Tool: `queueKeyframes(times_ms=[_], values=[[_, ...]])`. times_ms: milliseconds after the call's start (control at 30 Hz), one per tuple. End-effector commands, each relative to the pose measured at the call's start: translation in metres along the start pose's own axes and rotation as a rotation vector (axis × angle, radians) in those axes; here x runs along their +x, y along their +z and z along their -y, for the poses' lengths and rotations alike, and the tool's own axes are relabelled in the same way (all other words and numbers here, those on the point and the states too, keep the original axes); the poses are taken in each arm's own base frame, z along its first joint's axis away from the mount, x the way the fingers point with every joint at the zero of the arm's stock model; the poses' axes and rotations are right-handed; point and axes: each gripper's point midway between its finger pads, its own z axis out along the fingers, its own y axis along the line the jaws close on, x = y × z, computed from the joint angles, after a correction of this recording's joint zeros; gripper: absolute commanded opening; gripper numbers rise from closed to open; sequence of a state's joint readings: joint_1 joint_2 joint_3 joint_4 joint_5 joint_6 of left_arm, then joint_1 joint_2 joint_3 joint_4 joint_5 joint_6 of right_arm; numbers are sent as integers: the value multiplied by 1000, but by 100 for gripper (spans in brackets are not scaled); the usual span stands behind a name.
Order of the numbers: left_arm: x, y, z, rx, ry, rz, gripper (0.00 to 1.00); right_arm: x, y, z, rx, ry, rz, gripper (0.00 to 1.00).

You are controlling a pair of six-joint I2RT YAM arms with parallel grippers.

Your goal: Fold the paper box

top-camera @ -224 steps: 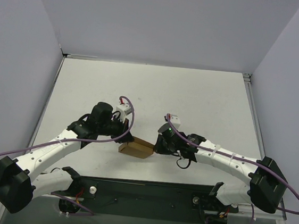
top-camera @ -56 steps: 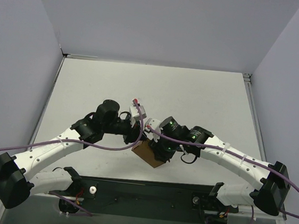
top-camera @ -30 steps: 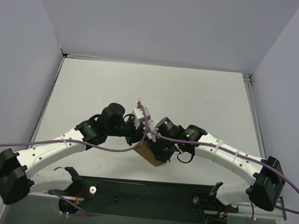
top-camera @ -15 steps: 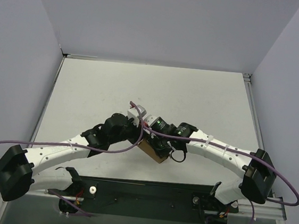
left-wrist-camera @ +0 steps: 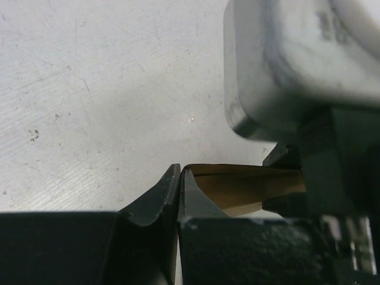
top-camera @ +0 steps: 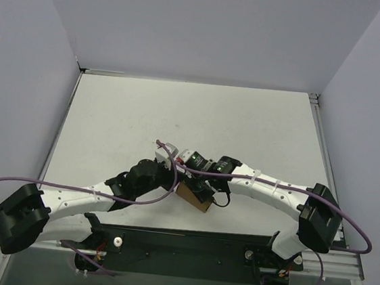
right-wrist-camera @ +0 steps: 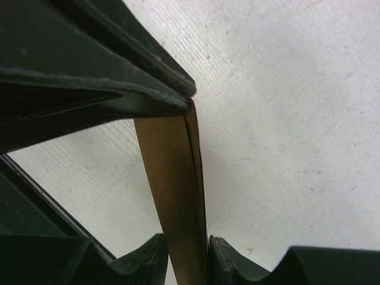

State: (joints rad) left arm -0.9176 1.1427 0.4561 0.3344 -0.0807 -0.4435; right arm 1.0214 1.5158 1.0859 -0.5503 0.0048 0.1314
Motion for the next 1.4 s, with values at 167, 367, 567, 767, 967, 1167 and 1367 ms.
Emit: queueKeyframes(times_ms=[167, 367, 567, 767, 967, 1167, 1367], values=[[42, -15, -2, 25, 13, -15, 1, -33, -2, 30, 153, 127, 89, 0], [50, -17, -3, 21, -45, 11, 1, -36, 0, 29, 156, 142, 89, 0], [60, -15, -3, 13, -82, 18, 0, -39, 2, 29, 162, 160, 87, 0], [58, -14, 4, 25, -96, 28, 0, -41, 5, 28, 171, 164, 86, 0], [66, -15, 5, 15, -126, 18, 0, -42, 4, 34, 203, 192, 93, 0], [75, -17, 1, -6, -136, 8, 0, -52, -1, 40, 233, 254, 143, 0], [64, -17, -1, -27, -79, 42, 0, -74, -12, 42, 224, 252, 243, 0]])
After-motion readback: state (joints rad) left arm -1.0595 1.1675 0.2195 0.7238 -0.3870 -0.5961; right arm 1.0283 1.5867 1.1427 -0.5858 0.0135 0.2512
